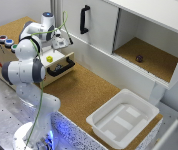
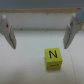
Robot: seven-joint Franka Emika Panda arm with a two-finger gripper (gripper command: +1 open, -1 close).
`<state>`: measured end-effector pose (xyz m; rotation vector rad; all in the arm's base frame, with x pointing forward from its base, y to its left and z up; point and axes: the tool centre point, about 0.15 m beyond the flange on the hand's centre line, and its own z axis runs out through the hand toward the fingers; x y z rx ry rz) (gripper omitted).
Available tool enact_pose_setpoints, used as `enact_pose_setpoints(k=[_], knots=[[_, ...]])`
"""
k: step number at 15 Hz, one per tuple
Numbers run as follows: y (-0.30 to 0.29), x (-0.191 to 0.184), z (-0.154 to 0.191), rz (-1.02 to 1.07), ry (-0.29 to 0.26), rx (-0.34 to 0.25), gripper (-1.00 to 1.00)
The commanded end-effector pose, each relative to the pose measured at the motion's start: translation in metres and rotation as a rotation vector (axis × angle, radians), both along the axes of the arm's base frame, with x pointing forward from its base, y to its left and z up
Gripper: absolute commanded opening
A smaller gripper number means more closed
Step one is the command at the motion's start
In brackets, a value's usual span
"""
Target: Pick up the yellow block
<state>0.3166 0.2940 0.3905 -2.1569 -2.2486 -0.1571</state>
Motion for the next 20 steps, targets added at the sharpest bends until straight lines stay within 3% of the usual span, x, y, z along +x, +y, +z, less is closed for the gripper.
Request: enact_pose_setpoints(k=[1,7,12,14,15,20], knots=[[0.009,0.02,-0.026,0.226,0.03,-0.094,1.0],[0.009,0.036,-0.056,0.218,0.145,-0.069,1.0],[0.015,0.045,-0.067,0.165,0.089,-0.056,1.0],[0.016,0.05,-0.068,0.149,0.097,-0.055,1.0],[0.017,0.054,-0.07,0.129,0.084,-0.062,-1.0],[0.02,0.064,-0.072,0.058,0.108,-0.083,-1.0]])
